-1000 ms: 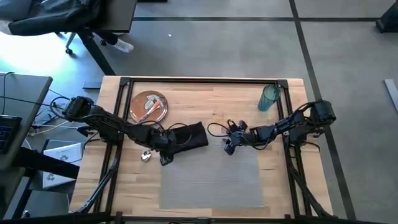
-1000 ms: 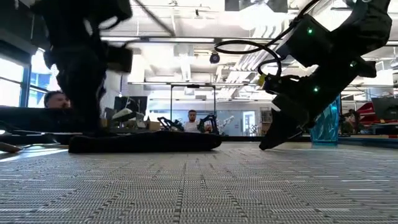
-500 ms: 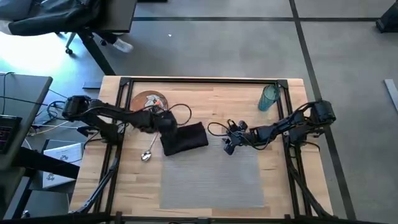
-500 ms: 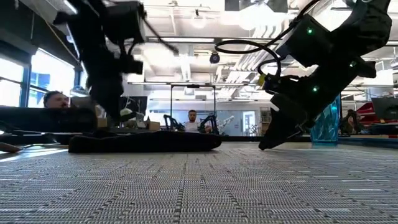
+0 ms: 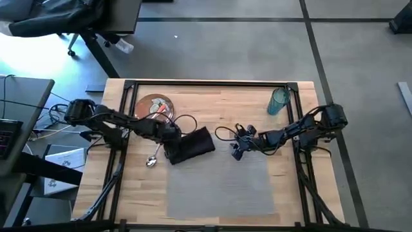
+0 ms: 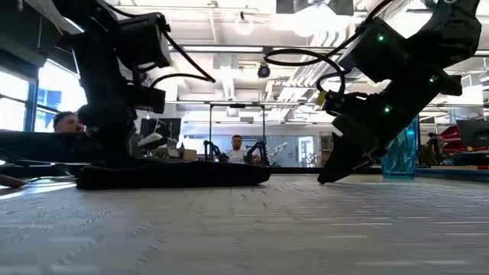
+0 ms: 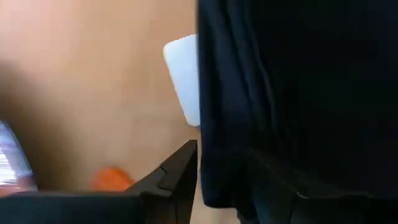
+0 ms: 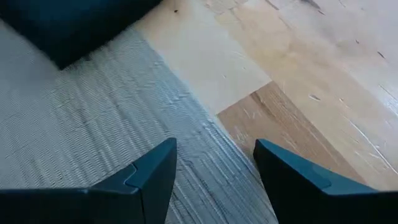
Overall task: Set table place
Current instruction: Put the black napkin on the gray placemat
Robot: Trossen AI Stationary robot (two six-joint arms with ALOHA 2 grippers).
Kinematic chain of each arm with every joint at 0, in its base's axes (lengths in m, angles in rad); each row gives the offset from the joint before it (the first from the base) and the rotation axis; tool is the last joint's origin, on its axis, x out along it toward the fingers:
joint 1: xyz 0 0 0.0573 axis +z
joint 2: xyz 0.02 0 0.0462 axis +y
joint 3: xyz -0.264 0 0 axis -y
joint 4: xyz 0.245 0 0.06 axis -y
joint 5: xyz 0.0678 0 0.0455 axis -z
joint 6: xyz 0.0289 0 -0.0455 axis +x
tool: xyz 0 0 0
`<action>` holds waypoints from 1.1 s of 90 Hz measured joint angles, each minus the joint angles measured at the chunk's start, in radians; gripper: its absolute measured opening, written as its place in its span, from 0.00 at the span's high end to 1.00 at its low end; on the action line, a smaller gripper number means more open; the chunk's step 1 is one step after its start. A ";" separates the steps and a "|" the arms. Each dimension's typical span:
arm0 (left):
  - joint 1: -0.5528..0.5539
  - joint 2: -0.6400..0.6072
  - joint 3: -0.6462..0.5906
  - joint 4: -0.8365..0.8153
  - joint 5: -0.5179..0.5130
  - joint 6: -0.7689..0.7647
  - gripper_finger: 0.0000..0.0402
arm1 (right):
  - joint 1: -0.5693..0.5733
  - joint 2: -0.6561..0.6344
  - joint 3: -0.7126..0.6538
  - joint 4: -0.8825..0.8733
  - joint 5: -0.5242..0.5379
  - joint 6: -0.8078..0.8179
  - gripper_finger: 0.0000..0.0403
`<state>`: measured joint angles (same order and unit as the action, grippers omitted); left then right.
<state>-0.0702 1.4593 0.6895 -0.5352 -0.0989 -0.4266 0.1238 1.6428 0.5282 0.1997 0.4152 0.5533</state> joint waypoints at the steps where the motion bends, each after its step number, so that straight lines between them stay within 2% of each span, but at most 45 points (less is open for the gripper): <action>1: -0.005 0.000 0.000 -0.001 0.004 -0.007 0.72 | 0.000 0.000 0.000 0.000 0.000 0.000 0.49; 16: -0.078 0.000 0.003 -0.018 0.087 -0.116 0.72 | 0.000 0.000 0.000 0.000 0.001 0.008 0.49; 23: -0.107 0.000 0.028 -0.070 0.085 -0.147 0.72 | 0.000 0.000 0.000 0.000 0.004 0.007 0.49; 39: -0.166 -0.007 0.131 -0.235 -0.039 -0.183 0.72 | 0.000 -0.006 0.007 0.004 -0.034 -0.089 0.49; 54: -0.229 -0.013 0.144 -0.268 -0.073 -0.255 0.72 | 0.005 -0.014 0.063 0.015 -0.133 -0.157 0.49; 65: -0.266 -0.013 0.105 -0.336 -0.251 -0.353 0.72 | 0.025 -0.005 0.072 0.011 -0.158 -0.173 0.49; 69: -0.268 -0.013 0.085 -0.333 -0.278 -0.374 0.72 | 0.032 -0.005 0.069 0.008 -0.158 -0.169 0.49; 85: -0.270 -0.008 0.015 -0.228 -0.261 -0.391 0.72 | 0.074 -0.002 0.057 -0.001 -0.158 -0.117 0.49; 99: -0.288 -0.008 -0.008 -0.167 -0.171 -0.400 0.72 | 0.126 0.016 0.058 0.000 -0.165 -0.130 0.49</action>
<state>-0.3582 1.4509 0.6817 -0.7025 -0.2699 -0.8266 0.2496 1.6587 0.5861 0.1998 0.2499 0.4234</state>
